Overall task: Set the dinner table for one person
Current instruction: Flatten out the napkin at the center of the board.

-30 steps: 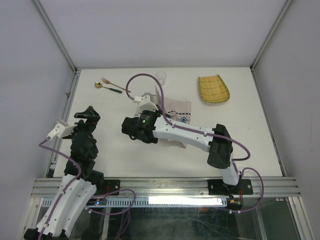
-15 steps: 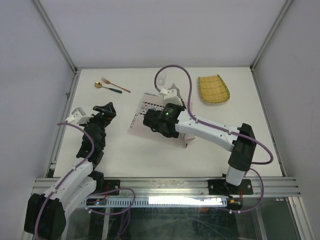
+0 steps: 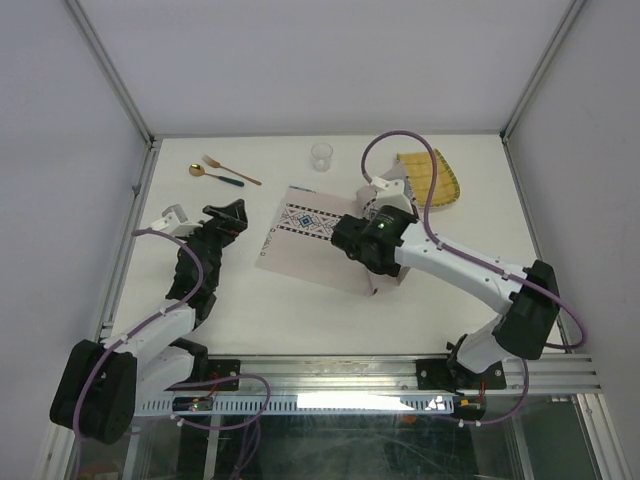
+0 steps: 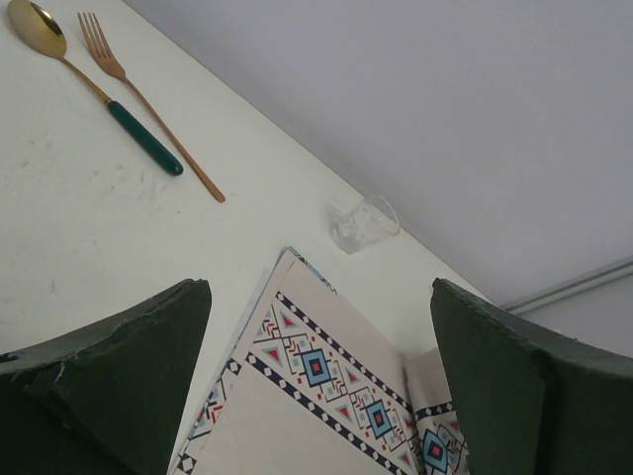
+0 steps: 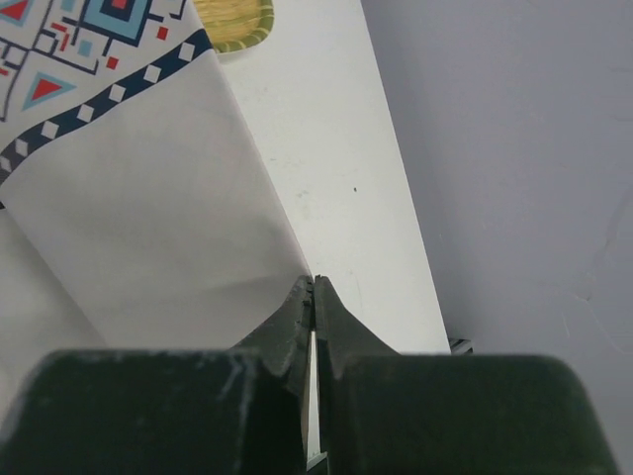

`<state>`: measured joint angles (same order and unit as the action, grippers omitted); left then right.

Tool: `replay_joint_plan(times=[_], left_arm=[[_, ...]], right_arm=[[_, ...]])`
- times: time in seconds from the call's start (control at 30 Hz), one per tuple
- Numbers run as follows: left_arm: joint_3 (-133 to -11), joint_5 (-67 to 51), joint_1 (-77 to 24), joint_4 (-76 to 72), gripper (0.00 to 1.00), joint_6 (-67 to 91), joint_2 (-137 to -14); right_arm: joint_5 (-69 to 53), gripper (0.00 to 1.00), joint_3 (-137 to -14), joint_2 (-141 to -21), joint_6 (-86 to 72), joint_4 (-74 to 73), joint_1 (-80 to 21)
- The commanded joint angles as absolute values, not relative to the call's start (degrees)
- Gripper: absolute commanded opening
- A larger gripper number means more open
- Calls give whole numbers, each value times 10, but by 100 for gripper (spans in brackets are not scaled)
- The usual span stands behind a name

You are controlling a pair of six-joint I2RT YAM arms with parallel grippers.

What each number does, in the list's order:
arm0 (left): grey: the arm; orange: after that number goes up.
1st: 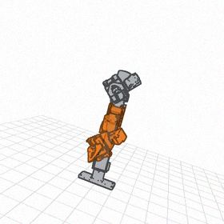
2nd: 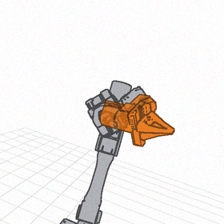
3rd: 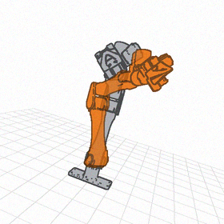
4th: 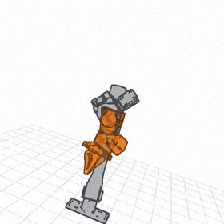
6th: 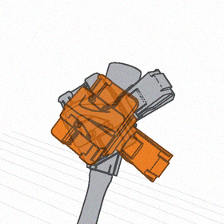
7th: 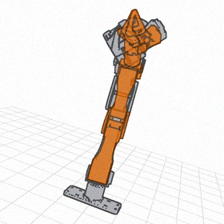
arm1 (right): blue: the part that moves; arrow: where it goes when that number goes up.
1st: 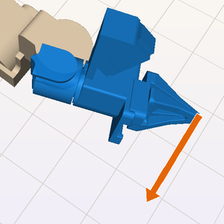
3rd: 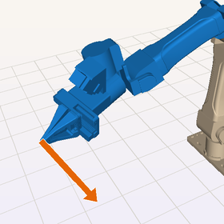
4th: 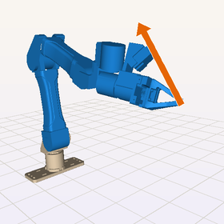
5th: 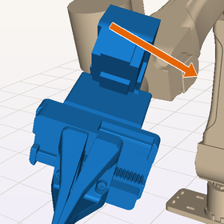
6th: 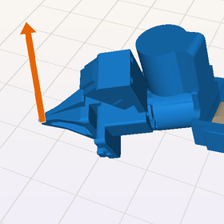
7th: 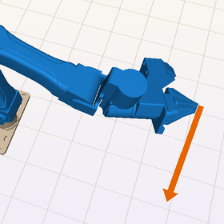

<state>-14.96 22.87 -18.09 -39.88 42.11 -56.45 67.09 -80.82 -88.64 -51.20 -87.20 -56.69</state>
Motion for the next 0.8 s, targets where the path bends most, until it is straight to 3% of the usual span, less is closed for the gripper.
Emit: replay_joint_plan(times=[0.0,0.33,0.77], left_arm=[[-167,195,-197,-494,98,406,-600],[-229,184,-257,-564,98,384,-739],[-307,152,-294,-633,98,370,-895]], right_arm=[[722,0,-777,-810,-510,-877,-547],[723,0,-716,-739,-515,-875,-520],[697,0,-723,-751,-513,-876,-498]])
